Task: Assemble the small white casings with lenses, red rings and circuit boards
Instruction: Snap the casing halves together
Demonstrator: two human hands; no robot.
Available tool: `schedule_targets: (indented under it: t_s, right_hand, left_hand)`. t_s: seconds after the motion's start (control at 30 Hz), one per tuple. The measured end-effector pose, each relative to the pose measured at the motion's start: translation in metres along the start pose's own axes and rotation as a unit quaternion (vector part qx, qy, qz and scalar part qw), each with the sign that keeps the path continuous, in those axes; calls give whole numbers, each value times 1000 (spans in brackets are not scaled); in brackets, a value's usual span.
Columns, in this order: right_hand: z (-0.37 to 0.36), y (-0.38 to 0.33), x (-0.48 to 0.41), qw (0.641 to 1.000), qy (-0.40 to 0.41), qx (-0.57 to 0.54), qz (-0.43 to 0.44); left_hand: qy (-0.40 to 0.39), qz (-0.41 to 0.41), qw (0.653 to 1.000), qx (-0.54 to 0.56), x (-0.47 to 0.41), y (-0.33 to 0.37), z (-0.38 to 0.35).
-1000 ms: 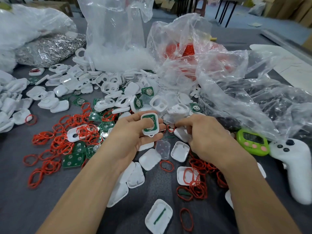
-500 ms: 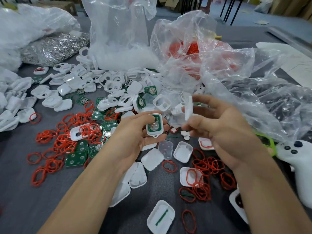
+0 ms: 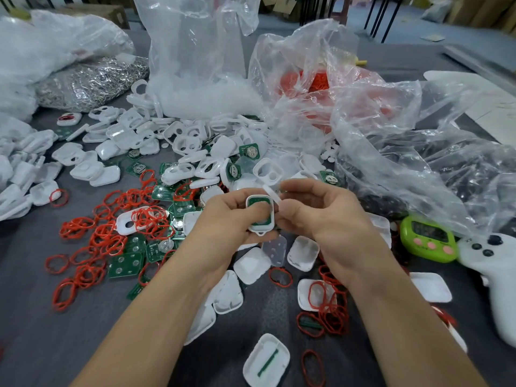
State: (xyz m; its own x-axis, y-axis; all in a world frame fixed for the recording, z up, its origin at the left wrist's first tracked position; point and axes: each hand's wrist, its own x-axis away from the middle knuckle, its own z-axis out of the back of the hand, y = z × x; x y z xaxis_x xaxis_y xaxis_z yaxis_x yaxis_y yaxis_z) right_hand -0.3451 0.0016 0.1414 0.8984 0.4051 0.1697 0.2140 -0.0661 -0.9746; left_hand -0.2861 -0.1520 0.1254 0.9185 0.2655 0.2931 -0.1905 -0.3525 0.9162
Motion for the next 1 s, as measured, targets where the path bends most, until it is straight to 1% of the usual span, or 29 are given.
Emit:
schedule_targets:
  t_s: [0.1,0.2,0.3,0.4,0.47,0.53,0.63,0.7,0.77,0.87,1.0]
  right_hand:
    - [8,-3,0,987,-7,148,55]
    - [12,-7,2,959,-30,264,99]
    - [17,-8,3,927,-10,352,130]
    - [19,-8,3,914,6,379,144]
    - [20,-10,3,915,5,373,155]
    - [21,-11,3,925,-7,344,163]
    - [23,-13,1,953,-49,253,162]
    - [25,-13,-1,958,-74,219,172]
    - [26,-12,-3,952,-96,225,185]
    - [25,-11,-5,932,-116,285,191]
    - [19,-15,-3,898,-141,363,203]
  left_hand:
    - [-36,3,999,-10,1,1,2]
    - [-66,6,997,-29,1,0,4]
    - [-82,7,996,-44,1,0,6]
    - [-96,9,994,-51,-1,-1,8]
    - [-101,13,994,-48,-2,-1,8]
    - [-101,20,994,-35,-2,0,9]
    - [-89,36,995,11,-3,1,9]
    - [-74,43,996,29,-2,2,7]
    - [-62,54,996,30,-1,4,6]
    - [-53,64,996,7,1,7,5]
    - [-81,72,994,-33,6,10,6]
